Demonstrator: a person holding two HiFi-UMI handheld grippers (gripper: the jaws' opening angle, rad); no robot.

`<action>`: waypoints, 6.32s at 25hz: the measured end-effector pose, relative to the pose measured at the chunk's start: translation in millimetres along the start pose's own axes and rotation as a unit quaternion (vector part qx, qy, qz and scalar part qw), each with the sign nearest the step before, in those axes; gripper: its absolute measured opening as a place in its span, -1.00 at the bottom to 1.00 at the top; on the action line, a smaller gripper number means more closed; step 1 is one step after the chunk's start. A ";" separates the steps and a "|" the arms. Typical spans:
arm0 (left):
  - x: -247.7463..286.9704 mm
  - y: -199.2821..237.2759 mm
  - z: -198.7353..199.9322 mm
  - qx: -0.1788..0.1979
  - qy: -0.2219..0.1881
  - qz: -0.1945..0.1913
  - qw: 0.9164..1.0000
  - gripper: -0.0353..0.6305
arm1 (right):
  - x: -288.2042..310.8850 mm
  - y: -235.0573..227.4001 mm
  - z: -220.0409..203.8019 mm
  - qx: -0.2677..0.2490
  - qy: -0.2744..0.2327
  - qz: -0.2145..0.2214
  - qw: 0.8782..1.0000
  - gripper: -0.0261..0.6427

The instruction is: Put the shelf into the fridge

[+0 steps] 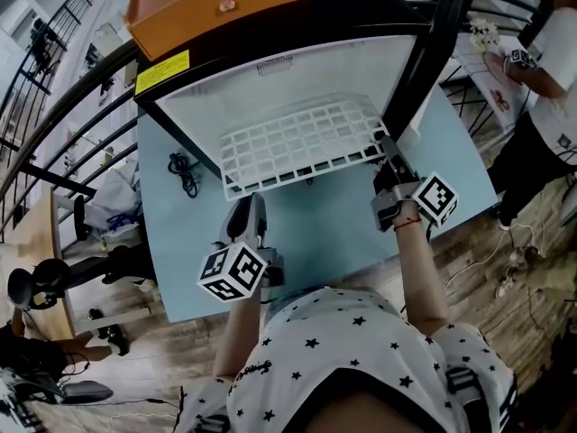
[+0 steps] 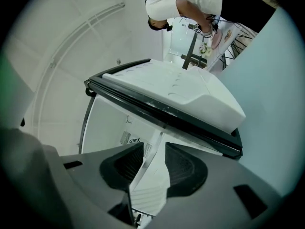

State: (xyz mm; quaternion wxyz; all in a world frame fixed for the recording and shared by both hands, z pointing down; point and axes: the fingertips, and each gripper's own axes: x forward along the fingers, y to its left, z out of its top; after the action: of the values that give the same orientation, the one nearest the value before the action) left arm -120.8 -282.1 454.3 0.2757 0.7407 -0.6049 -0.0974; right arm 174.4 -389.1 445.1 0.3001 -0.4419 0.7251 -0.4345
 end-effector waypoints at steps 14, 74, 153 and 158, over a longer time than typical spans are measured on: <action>0.3 1.5 0.0 0.004 0.008 -0.009 1.000 -0.65 | -28.0 41.9 -72.0 -0.381 0.109 -0.026 0.918 -0.78; 30.7 22.3 -14.9 0.090 0.040 0.054 0.994 -0.88 | 109.1 26.1 -89.1 -0.518 0.127 -0.070 0.843 -0.85; -370.9 -37.8 -130.1 0.121 0.085 -0.031 0.989 -0.88 | -376.0 215.8 -313.5 -0.468 0.140 0.037 0.872 -0.84; -376.1 -37.7 -125.1 0.120 0.080 -0.034 0.989 -0.88 | -381.1 219.9 -315.4 -0.482 0.139 0.030 0.864 -0.86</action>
State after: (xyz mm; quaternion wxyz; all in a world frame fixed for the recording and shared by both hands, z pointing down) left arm -123.0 115.9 467.0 0.2284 0.7943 -0.5624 0.0262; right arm -4.0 120.7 407.1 -0.0412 -0.4445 0.8914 -0.0782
